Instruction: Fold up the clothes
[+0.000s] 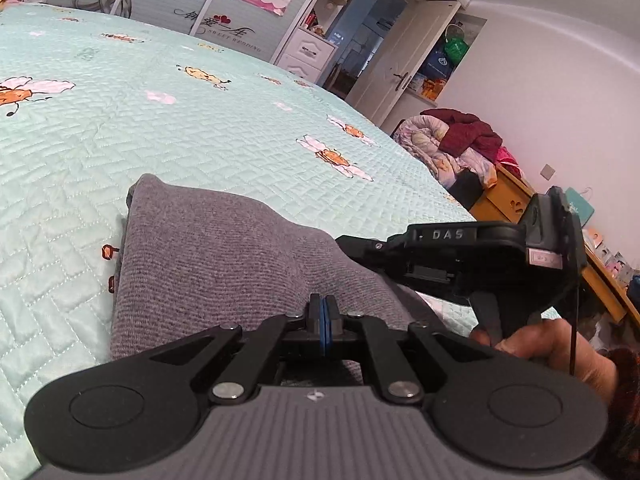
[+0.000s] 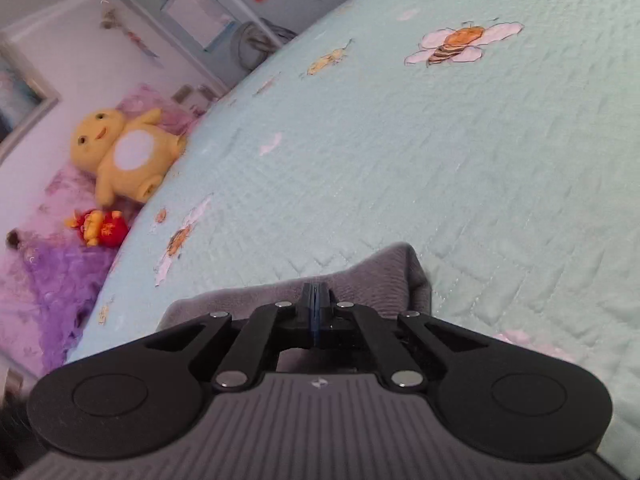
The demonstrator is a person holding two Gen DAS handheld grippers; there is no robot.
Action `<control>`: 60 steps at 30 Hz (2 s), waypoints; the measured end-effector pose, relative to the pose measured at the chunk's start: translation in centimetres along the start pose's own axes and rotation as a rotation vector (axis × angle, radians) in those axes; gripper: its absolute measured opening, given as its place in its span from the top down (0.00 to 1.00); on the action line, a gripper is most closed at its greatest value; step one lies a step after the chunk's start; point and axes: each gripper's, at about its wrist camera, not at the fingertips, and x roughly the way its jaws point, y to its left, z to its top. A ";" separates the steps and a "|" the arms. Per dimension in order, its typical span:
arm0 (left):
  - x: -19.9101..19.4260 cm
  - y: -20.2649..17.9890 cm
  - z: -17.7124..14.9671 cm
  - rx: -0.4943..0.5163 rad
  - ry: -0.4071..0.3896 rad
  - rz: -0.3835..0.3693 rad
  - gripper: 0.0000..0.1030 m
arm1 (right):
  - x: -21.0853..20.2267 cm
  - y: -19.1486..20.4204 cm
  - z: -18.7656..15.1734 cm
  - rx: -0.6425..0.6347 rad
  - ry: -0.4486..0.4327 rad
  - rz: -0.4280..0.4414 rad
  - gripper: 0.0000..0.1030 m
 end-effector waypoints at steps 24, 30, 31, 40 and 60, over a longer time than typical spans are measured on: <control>-4.0 -3.4 0.8 0.064 0.084 0.152 0.94 | -12.6 7.4 -10.9 -0.175 -0.004 -0.089 0.95; -6.0 -3.6 -1.9 0.222 0.122 0.217 0.85 | -14.6 6.2 -12.8 -0.115 -0.014 -0.039 1.00; -6.4 -3.3 -1.8 0.206 0.119 0.218 0.85 | -15.0 5.9 -13.1 -0.104 -0.016 -0.031 0.99; -14.6 -0.8 -2.2 0.012 0.065 0.200 0.73 | -19.2 4.2 -15.8 -0.009 -0.098 0.036 0.83; -14.1 1.0 -4.9 -0.252 0.115 0.146 0.80 | -17.2 -1.1 -16.3 0.360 -0.078 0.035 0.64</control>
